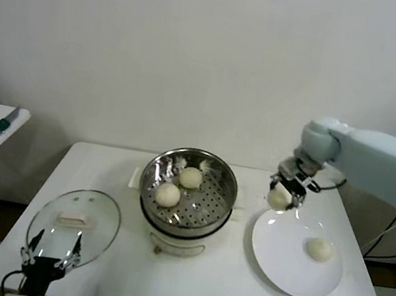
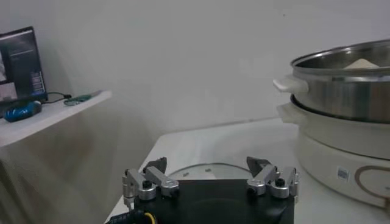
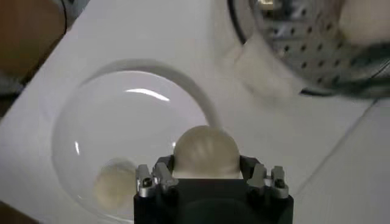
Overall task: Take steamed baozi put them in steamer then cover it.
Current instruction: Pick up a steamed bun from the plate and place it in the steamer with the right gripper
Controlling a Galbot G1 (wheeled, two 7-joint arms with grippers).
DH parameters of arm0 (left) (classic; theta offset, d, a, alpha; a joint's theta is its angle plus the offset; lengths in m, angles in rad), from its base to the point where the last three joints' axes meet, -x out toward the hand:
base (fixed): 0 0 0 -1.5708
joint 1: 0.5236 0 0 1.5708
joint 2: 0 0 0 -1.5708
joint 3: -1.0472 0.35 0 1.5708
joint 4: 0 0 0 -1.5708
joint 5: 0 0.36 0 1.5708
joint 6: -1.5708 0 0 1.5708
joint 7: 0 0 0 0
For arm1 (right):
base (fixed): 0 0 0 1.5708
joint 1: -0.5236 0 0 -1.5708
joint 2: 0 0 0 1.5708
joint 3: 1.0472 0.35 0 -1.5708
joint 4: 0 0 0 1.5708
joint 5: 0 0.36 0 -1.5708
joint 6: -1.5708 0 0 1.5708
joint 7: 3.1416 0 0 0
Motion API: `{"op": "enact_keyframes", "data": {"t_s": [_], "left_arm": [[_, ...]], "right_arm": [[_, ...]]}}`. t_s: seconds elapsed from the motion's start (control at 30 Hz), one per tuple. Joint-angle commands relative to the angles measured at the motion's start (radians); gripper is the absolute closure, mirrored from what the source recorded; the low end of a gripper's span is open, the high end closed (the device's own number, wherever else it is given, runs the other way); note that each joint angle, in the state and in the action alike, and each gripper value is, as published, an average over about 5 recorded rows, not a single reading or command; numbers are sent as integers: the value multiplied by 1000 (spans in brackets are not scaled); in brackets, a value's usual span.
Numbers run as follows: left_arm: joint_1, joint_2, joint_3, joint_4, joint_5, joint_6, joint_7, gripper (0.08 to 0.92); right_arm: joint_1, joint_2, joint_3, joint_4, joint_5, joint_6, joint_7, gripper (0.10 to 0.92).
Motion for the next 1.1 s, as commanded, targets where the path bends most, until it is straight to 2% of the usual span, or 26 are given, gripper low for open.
{"op": "enact_keyframes", "data": {"t_s": [0.03, 0.57, 1.1], "left_arm": [[-2, 2, -1, -1, -12, 9, 3, 177], [-47, -25, 20, 4, -9, 42, 32, 177], [-63, -1, 6, 25, -26, 48, 32, 177]], "right_arm": [[151, 159, -12, 36, -35, 239, -24, 330], [-96, 463, 126, -82, -133, 327, -28, 330], [-163, 481, 90, -39, -89, 304, -39, 328]]}}
